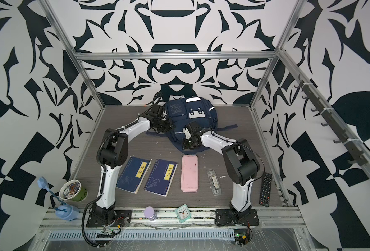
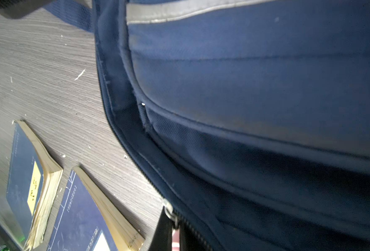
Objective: Pack books, pencil case, and school supplies into a backpack
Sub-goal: Unzip the student bag at the top-center of the table.
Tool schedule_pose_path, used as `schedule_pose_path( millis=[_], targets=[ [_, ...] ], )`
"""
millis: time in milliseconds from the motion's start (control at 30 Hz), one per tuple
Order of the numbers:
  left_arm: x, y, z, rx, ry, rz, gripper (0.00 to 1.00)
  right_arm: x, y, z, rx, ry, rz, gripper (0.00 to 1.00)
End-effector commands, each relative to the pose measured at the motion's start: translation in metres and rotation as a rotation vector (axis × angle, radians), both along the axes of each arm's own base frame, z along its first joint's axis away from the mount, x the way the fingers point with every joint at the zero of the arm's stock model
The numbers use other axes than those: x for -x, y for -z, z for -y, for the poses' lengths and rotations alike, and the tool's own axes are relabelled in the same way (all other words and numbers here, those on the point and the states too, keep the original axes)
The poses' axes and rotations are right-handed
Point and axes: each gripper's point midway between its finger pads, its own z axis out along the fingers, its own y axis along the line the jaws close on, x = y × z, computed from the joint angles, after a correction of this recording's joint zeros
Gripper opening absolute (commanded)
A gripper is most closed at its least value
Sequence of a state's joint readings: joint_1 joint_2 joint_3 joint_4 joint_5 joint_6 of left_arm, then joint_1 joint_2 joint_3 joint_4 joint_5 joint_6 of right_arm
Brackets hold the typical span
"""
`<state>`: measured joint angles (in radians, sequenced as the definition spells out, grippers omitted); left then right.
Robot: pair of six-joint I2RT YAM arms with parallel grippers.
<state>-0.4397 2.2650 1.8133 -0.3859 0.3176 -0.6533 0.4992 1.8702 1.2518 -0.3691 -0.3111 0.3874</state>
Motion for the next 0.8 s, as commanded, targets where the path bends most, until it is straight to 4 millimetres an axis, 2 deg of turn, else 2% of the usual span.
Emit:
schedule_pose_path(
  millis=[0,300,400,567,667,767],
  targets=[
    [-0.002,0.006,0.010,0.037,0.042,-0.023,0.42,0.002,-0.006,-0.002,-0.010,-0.001,0.007,0.00],
    [-0.009,0.017,0.019,0.055,0.063,-0.051,0.37,0.004,-0.010,-0.013,-0.022,-0.023,0.006,0.00],
    [-0.009,0.016,0.021,0.069,0.058,-0.055,0.29,0.005,-0.010,-0.027,-0.022,-0.052,0.004,0.00],
    [-0.008,0.007,0.025,0.121,0.046,-0.053,0.05,0.003,-0.012,-0.058,-0.020,-0.104,0.008,0.00],
    [-0.006,0.000,0.027,0.154,0.040,-0.057,0.00,0.000,-0.012,-0.078,-0.028,-0.127,0.012,0.00],
    [-0.005,-0.006,0.029,0.179,0.035,-0.058,0.00,-0.008,-0.010,-0.094,-0.052,-0.127,0.006,0.00]
  ],
)
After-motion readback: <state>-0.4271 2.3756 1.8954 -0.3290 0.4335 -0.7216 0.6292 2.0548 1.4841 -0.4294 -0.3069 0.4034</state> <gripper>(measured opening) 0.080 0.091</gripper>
